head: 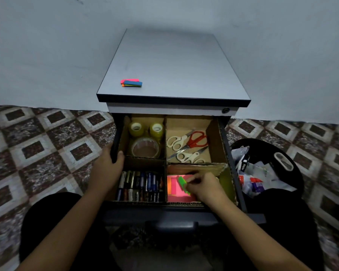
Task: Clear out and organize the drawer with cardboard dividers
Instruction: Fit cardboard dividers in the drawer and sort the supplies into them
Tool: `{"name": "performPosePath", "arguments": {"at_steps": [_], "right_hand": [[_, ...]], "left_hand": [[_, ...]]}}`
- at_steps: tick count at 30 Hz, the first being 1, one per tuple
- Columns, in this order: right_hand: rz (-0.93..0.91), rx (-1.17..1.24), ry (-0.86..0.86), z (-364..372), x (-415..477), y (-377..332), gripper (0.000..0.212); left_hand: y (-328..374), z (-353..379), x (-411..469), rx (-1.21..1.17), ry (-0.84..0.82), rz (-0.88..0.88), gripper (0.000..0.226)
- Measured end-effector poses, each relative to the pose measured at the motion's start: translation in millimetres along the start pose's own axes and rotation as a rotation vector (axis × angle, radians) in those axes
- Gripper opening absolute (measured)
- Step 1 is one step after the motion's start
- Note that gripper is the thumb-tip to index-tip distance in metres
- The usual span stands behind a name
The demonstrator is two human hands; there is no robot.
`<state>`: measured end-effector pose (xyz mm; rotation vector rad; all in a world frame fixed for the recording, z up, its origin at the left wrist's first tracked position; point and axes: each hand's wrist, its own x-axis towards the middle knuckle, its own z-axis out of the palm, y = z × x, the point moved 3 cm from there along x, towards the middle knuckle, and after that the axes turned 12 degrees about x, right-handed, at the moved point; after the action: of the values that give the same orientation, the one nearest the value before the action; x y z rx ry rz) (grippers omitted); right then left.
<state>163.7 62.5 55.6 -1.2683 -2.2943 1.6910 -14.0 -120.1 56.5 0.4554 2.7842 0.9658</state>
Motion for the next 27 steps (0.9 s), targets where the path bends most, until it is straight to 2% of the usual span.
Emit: {"name": "performPosePath", "arguments": {"at_steps": [2,5,15,19,23,27], "right_hand": [[-0.019,-0.076,0.016,5,4,0,0.027],[-0.033,-0.144,0.046,11,7,-1,0.004],[-0.128,-0.333,0.082,16,5,2,0.016],[-0.12,-0.282,0.067,15,7,2,0.016],[-0.015,-0.07,0.017,13,11,7,0.031],[0.032,0.056,-0.023,12,10,8,0.029]], "left_hand": [[-1,0,0,0.01,0.0,0.003,0.046],[-1,0,1,0.016,-0.008,-0.004,0.045],[4,-3,-2,0.004,0.007,0.018,0.042],[5,-3,-3,0.004,0.016,0.028,0.042],[5,-4,-4,0.002,0.01,0.029,0.042],[5,-3,-4,0.0,0.003,0.027,0.042]]}}
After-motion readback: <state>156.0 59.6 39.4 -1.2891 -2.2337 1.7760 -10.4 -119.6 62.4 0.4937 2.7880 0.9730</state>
